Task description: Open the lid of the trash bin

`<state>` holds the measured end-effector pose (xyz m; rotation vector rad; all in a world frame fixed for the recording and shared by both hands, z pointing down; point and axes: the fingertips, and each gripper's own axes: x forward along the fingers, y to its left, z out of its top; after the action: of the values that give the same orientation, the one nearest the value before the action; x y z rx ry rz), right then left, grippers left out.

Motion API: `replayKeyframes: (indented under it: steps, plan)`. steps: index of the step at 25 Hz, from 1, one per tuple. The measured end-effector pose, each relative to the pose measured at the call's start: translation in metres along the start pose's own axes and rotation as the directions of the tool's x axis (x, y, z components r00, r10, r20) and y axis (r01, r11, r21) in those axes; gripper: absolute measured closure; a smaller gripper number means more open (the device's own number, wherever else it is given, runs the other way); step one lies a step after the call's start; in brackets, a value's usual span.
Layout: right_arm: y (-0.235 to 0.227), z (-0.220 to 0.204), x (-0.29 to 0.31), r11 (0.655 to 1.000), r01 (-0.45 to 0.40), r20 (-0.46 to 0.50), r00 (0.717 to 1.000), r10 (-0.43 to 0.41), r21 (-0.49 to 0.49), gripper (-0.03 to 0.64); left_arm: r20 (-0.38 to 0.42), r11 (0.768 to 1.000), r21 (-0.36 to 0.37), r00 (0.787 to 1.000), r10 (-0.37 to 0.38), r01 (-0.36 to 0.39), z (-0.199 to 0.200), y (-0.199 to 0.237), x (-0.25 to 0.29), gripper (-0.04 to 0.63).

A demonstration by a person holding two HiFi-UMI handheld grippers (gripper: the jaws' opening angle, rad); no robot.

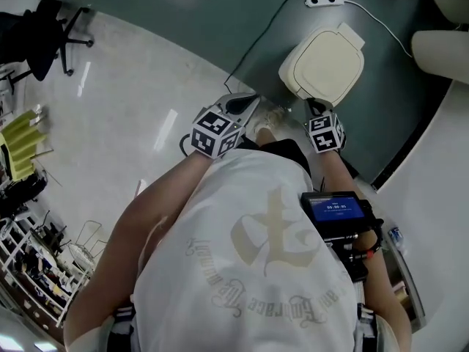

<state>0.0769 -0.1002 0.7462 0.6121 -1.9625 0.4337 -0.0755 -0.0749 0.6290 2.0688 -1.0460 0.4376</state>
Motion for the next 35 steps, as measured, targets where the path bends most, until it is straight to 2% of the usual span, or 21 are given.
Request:
replayKeyframes:
  steps: [7, 14, 29, 35]
  plan:
    - [0.008, 0.001, 0.000, 0.999, 0.008, -0.030, 0.999, -0.010, -0.046, 0.614, 0.009, 1.000, -0.014, 1.000, 0.019, -0.019, -0.008, 0.003, -0.014, 0.583]
    - [0.011, -0.001, 0.003, 0.986, 0.015, -0.079, 0.996, -0.029, -0.165, 0.614, 0.027, 0.999, -0.033, 0.999, 0.031, -0.030, -0.012, 0.000, -0.013, 0.583]
    - [0.009, -0.003, 0.004, 0.965, 0.050, -0.146, 0.985, -0.089, -0.256, 0.613, 0.046, 0.997, -0.061, 0.998, 0.051, -0.048, -0.016, -0.004, -0.022, 0.583]
    - [0.004, -0.006, 0.004, 0.956, 0.093, -0.175, 0.974, -0.146, -0.276, 0.612, 0.043, 0.997, -0.069, 0.998, 0.044, -0.041, -0.016, -0.008, -0.017, 0.583]
